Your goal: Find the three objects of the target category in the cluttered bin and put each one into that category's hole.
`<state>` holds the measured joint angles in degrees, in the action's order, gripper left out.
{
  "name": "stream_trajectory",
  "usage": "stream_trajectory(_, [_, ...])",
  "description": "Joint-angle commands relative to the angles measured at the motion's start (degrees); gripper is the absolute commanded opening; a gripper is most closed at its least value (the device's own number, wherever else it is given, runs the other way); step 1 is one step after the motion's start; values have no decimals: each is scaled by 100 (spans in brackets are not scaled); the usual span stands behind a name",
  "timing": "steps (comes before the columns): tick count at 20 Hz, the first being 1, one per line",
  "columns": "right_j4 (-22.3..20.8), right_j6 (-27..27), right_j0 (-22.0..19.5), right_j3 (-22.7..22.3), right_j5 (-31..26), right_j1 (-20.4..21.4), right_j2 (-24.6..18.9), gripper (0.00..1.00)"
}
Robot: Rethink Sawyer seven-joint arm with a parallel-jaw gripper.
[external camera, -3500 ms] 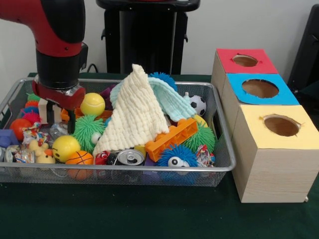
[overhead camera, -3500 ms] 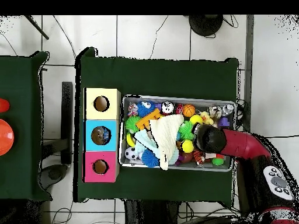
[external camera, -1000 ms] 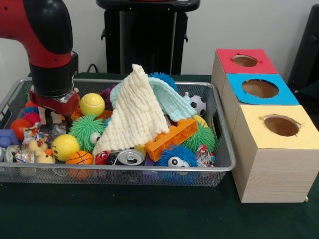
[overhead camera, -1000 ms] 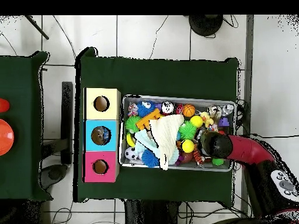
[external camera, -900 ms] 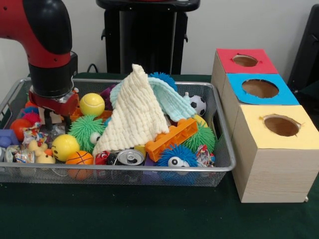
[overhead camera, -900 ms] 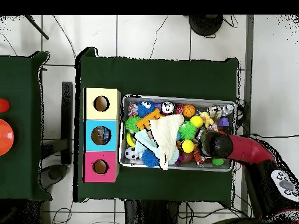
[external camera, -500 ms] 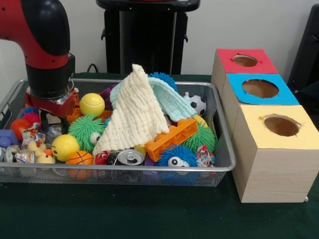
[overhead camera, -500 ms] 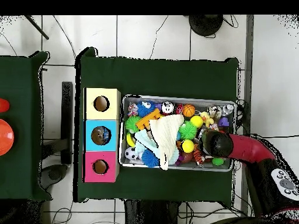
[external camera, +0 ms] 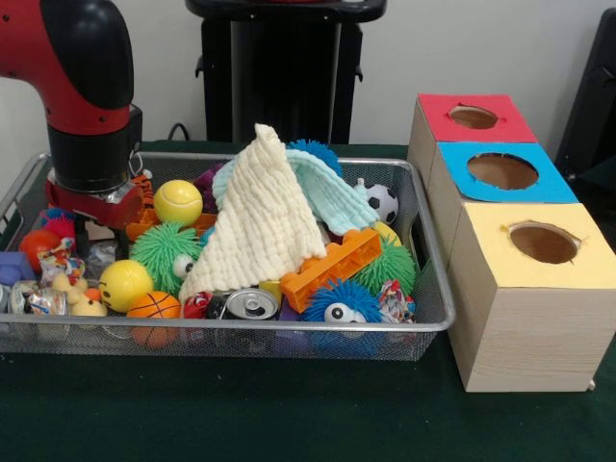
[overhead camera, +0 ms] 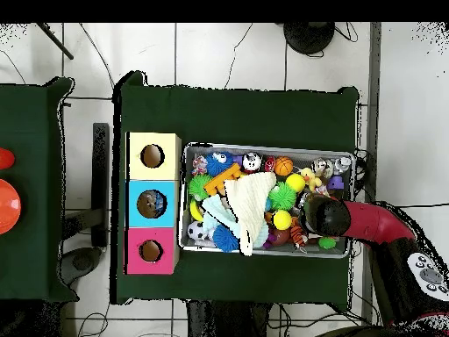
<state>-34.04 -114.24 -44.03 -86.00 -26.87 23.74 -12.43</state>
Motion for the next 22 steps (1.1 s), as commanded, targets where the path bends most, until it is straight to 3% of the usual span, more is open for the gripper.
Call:
stream_trajectory(1, [-548,708,-162,246,395,-980,-331,100])
stream_trajectory(22, [-550,622,-137,185,482,-997,-322,100])
